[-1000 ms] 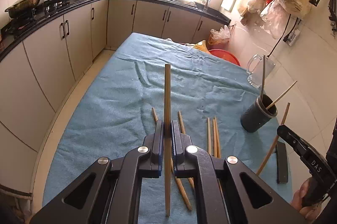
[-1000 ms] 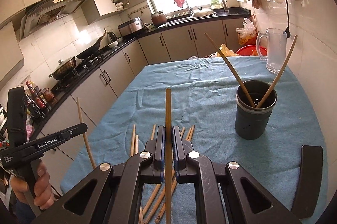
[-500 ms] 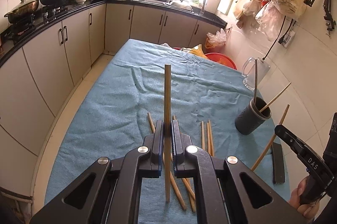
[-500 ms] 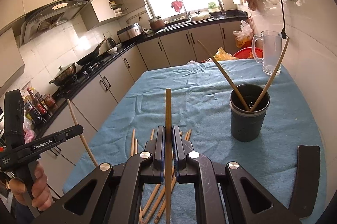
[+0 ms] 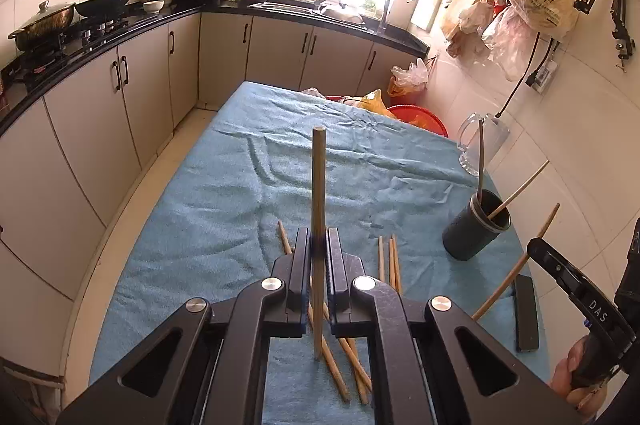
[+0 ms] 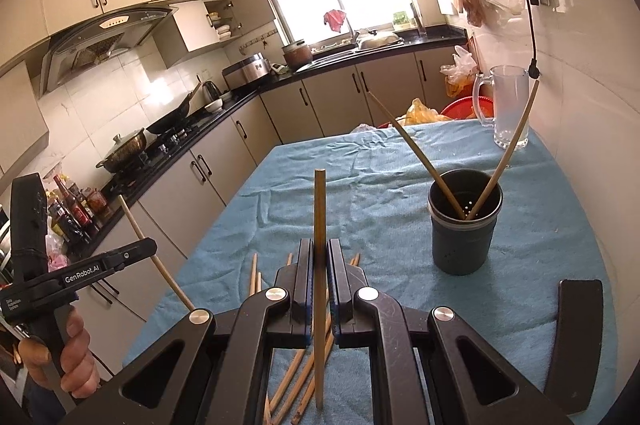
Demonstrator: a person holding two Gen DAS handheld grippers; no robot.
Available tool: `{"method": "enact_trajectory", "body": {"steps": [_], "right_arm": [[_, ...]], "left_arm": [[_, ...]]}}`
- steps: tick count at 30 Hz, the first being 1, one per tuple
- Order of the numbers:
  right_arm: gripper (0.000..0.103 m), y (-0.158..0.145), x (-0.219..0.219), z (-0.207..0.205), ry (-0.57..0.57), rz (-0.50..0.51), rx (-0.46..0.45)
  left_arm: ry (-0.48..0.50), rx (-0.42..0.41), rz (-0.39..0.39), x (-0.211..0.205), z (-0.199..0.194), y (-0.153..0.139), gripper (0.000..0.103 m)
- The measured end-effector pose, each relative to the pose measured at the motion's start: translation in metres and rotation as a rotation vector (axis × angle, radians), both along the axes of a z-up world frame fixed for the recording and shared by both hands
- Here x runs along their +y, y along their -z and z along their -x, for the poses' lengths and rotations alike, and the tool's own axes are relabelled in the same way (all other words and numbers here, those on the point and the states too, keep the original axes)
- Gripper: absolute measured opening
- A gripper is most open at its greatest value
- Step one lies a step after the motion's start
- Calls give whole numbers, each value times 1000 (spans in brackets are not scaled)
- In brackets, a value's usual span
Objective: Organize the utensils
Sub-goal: 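Lift and carry the left tool's chopstick to the holder while the right tool carries its own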
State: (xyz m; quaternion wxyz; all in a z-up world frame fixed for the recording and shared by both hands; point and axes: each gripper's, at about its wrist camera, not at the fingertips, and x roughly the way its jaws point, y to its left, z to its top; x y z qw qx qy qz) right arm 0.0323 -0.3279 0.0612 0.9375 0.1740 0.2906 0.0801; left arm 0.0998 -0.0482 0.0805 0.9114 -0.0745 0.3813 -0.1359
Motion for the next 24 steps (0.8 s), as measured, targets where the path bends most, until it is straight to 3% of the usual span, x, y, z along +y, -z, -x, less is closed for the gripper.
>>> {"method": "enact_trajectory", "body": {"steps": [24], "right_arm": [[7,-29,-29,7,62,-3,-66]], "left_arm": [[82,-47,11,-42,-7,-36,6]]}}
